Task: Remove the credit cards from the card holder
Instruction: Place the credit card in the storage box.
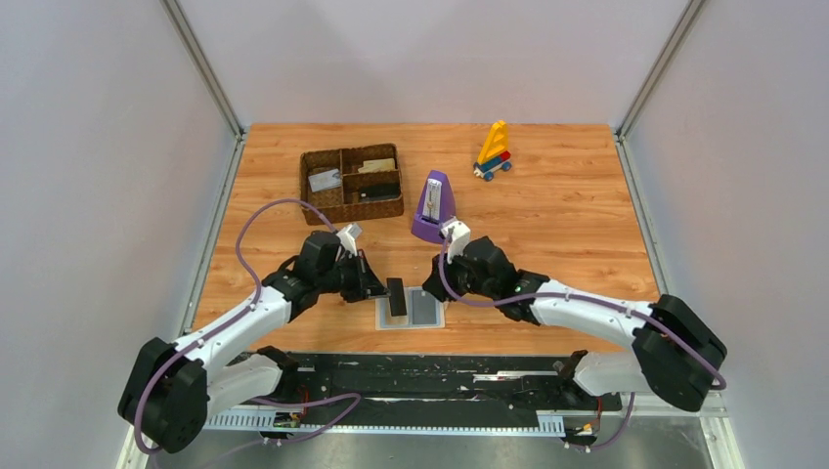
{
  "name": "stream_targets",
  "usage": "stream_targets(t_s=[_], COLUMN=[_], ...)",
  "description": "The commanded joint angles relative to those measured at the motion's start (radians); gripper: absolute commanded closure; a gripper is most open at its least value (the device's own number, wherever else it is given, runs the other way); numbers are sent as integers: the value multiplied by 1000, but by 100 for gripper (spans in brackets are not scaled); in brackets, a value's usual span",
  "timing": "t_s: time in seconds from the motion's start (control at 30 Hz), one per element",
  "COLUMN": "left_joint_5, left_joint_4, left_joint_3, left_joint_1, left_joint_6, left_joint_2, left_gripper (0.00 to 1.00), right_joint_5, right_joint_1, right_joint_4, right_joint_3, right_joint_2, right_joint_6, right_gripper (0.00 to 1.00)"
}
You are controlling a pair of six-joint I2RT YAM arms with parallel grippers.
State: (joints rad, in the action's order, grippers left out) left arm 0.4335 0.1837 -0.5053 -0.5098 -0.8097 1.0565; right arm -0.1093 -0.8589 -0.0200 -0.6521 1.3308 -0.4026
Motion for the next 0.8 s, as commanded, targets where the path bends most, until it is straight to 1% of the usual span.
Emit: stream_targets(t_s=[0.0, 0.07, 0.13, 0.27, 0.37, 0.43, 0.57, 0.77], left_joint_5=[-13, 0, 9, 15, 21, 22, 25, 28], left_joint_4=[30, 31, 30, 29, 31, 32, 25, 19], left_joint_3=[-46, -53, -60, -71, -78, -79, -75, -73], left_joint_1=[4, 3, 4, 4, 4, 4, 4, 4], left_joint_6=[-54, -75, -96, -133, -153, -169, -193, -216], left_joint_2=[-44, -47, -50, -57, -65, -74, -85, -106], left_gripper=[100, 100, 100, 100, 100, 100, 100, 100], right_joint_5=[-19, 53, 83, 107, 197, 239, 297, 340], right_joint_1=[-105, -185, -235, -278, -324, -350, -391, -434], right_joint_4=[-321, -439, -518, -618, -703, -720, -764, -783], right_joint_3=[118, 195, 233, 269, 291, 285, 278, 254], right_joint_2=[-114, -139, -140, -123, -104, -79, -17, 50], right_joint_6=[349, 536, 658, 768, 851, 902, 984, 1044], right_gripper=[64, 58, 54, 44, 37, 34, 31, 31])
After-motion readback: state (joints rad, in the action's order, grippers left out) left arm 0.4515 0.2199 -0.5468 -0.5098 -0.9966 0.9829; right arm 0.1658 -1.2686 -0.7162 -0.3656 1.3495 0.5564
